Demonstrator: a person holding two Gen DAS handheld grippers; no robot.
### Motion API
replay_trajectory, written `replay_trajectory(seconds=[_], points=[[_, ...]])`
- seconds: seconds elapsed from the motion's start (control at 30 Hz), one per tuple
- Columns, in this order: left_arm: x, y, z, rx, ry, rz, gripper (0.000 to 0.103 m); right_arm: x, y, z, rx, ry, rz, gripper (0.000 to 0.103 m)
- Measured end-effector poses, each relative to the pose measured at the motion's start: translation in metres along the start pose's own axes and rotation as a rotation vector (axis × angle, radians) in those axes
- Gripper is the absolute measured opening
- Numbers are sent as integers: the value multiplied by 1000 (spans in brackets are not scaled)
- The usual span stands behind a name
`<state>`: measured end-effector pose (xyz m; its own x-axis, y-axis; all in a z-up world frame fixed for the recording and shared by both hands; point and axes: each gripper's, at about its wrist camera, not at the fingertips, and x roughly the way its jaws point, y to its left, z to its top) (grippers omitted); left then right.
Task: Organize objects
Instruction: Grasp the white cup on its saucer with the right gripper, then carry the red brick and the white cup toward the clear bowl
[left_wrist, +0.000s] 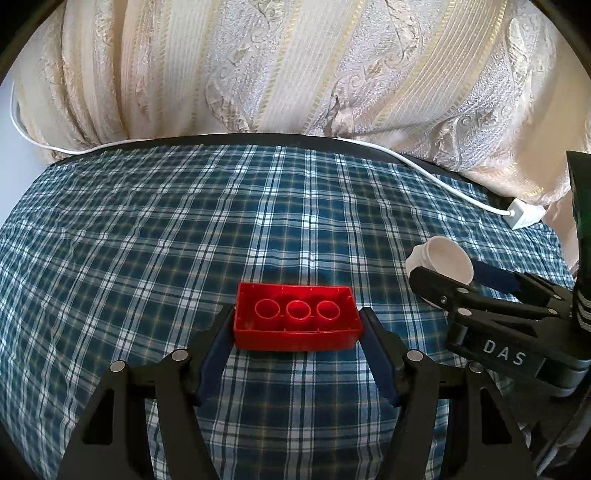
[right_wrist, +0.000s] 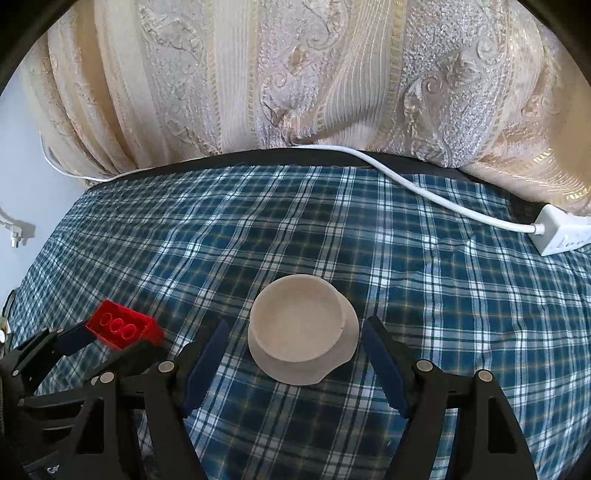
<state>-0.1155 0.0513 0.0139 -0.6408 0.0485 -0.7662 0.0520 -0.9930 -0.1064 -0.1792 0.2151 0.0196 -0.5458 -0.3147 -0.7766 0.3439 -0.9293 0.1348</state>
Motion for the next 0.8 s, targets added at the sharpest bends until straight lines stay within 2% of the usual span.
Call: replay_trajectory(seconds=[0.07,0.27,0.6,0.8], points=[[0,0,0,0,1,0,67,1,1,1,-5,-1,-2,78],[-1,0,-2,-3,7,-11,67,-5,2,1,-1,2,-31,55],[-11,-9,-9,34,-22,-7,67,-56,-8,-28,74,-50,-103,55],[-16,-12,-12,47,-36,-6,67,-121,-33,-54,132,-103,-179,55]])
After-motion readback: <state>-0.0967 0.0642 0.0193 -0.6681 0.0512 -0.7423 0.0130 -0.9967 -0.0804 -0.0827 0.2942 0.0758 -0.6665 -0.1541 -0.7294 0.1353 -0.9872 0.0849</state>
